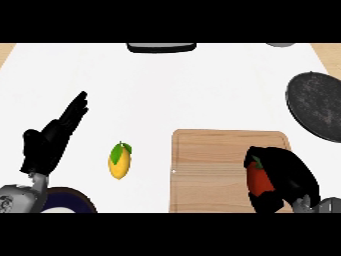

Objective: Pick the bell pepper from the cutting board and place it in the pan

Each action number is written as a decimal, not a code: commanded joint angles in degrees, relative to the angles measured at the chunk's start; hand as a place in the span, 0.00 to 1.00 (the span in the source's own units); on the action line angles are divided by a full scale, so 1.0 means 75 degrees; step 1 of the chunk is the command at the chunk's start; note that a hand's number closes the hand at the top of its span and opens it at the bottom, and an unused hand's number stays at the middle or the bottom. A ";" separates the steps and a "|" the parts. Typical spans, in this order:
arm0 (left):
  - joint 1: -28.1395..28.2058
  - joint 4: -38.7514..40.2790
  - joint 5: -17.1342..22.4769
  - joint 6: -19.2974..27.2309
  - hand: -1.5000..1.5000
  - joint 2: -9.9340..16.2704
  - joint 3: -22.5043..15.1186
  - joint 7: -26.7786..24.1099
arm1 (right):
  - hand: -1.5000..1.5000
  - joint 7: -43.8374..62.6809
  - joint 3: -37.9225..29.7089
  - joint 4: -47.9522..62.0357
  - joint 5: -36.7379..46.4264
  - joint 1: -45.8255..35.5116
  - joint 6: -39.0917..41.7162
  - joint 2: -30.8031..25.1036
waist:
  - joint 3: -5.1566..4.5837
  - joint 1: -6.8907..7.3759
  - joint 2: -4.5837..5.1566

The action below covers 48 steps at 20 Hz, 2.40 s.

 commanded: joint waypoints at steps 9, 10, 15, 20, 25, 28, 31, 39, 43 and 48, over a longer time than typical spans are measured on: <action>0.0377 0.0098 -0.0015 0.0070 0.50 0.0034 0.0279 -0.0259 | 1.00 -0.2916 -0.0908 -0.3874 0.2514 0.2180 -0.3270 -0.2402 | 0.0029 -0.0384 0.0078; 0.0116 -0.0102 0.0023 0.0089 0.50 0.0045 0.0315 0.0010 | 1.00 -0.3175 -0.1149 -0.3859 0.2532 0.2593 -0.3619 -0.2600 | 0.0034 -0.0324 0.0095; 0.0143 -0.0404 -0.0050 0.0005 0.50 -0.0036 0.0197 0.0049 | 1.00 -0.4353 -0.2300 -0.3007 0.1589 0.4244 -0.5258 -0.2604 | 0.0036 -0.0101 0.0151; 0.0232 -0.0213 -0.0068 -0.0280 0.50 0.0013 0.0211 -0.0151 | 1.00 -0.6232 -0.3170 -0.1937 -0.0533 0.4433 -0.5685 -0.2178 | 0.0030 0.0155 0.0206; -0.0028 -0.0176 -0.0229 -0.0281 0.50 -0.0252 0.0096 -0.0115 | 1.00 -0.8183 -0.4118 0.0549 -0.1998 0.3516 -0.4643 -0.1883 | 0.0029 0.0351 0.0243; -0.0324 -0.0292 -0.0141 -0.0345 0.50 -0.0262 0.0246 0.0380 | 1.00 -0.8661 -0.4641 0.1677 -0.2148 0.2901 -0.4285 -0.1661 | 0.0022 0.0353 0.0233; -0.0237 -0.0827 -0.0372 -0.0219 0.50 -0.0391 0.0027 0.0717 | 1.00 -0.8882 -0.4387 0.3128 -0.1562 0.1727 -0.4373 -0.0908 | 0.0022 0.0472 0.0241; -0.0619 -0.0507 -0.0493 -0.0357 0.50 -0.0604 0.0100 0.0874 | 1.00 -1.0858 -0.5008 0.7308 -0.1298 -0.0617 -0.3900 -0.0253 | 0.0032 0.0572 0.0286; -0.0021 -0.0741 -0.0427 -0.0578 0.50 -0.0586 0.0253 0.0518 | 1.00 -1.1813 -0.5348 0.9071 -0.1108 -0.1776 -0.3629 -0.0024 | 0.0022 0.0534 0.0263; -0.0303 0.0137 -0.0455 -0.1006 0.50 -0.0495 0.0576 -0.0039 | 1.00 -1.2585 -0.5682 1.0813 -0.0836 -0.2797 -0.3733 0.0128 | 0.0023 0.0532 0.0295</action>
